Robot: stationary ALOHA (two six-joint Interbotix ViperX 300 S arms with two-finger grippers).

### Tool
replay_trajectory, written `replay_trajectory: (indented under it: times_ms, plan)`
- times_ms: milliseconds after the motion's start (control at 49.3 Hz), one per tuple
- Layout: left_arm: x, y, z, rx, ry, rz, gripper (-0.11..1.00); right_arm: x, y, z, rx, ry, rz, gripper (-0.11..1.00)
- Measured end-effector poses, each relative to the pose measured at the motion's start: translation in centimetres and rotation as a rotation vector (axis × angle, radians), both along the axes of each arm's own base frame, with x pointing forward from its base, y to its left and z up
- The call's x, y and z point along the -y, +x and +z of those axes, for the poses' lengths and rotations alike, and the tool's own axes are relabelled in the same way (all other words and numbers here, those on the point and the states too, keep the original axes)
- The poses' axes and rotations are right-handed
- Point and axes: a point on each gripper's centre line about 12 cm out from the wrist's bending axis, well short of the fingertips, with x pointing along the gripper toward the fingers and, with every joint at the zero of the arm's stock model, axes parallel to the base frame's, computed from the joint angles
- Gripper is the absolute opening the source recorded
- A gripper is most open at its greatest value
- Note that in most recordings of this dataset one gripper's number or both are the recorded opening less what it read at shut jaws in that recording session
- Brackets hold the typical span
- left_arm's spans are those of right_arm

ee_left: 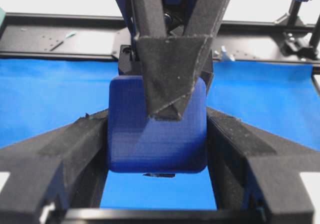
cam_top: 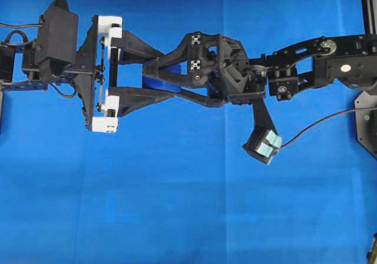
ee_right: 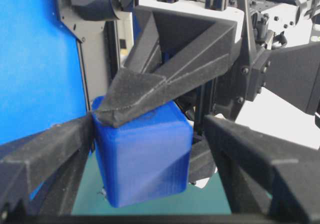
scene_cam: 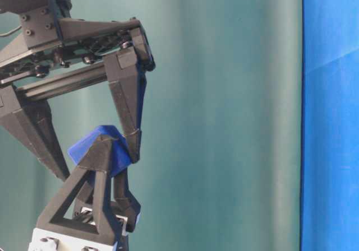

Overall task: Handover the blue block to the right arm after grasping it with the left arm, then place it in the designated position.
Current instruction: 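Reach the open right gripper over the cube held by the left gripper, then close the right gripper on the cube and open the left gripper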

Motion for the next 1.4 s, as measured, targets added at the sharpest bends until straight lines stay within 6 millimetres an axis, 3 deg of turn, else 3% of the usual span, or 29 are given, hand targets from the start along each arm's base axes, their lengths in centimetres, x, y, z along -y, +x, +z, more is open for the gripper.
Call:
replay_trajectory:
  times_ms: [183,385,1176,1217,1318,1399]
  plan:
    - [0.0,0.0,0.0,0.0,0.0,0.0,0.49,0.03,0.0,-0.02,-0.001,-0.002,-0.002,0.9]
    - [0.0,-0.06,0.09,0.002,0.002,0.0,0.49,0.25,-0.05,-0.08,-0.011,-0.001,-0.022,0.43]
    - [-0.06,-0.09,0.04,-0.006,-0.006,0.003,0.49,0.52,-0.08,-0.26,-0.027,-0.002,-0.049,0.43]
    - [-0.06,-0.09,0.04,-0.006,-0.009,0.003,0.55,0.58,-0.09,-0.26,-0.027,-0.002,-0.05,0.43]
    - [0.05,-0.09,0.04,-0.006,-0.014,0.0,0.82,0.66,-0.09,-0.27,-0.027,-0.004,-0.053,0.42]
    - [-0.01,-0.09,0.04,-0.006,-0.014,0.002,0.93,0.74,-0.09,-0.28,-0.028,-0.004,-0.056,0.42]
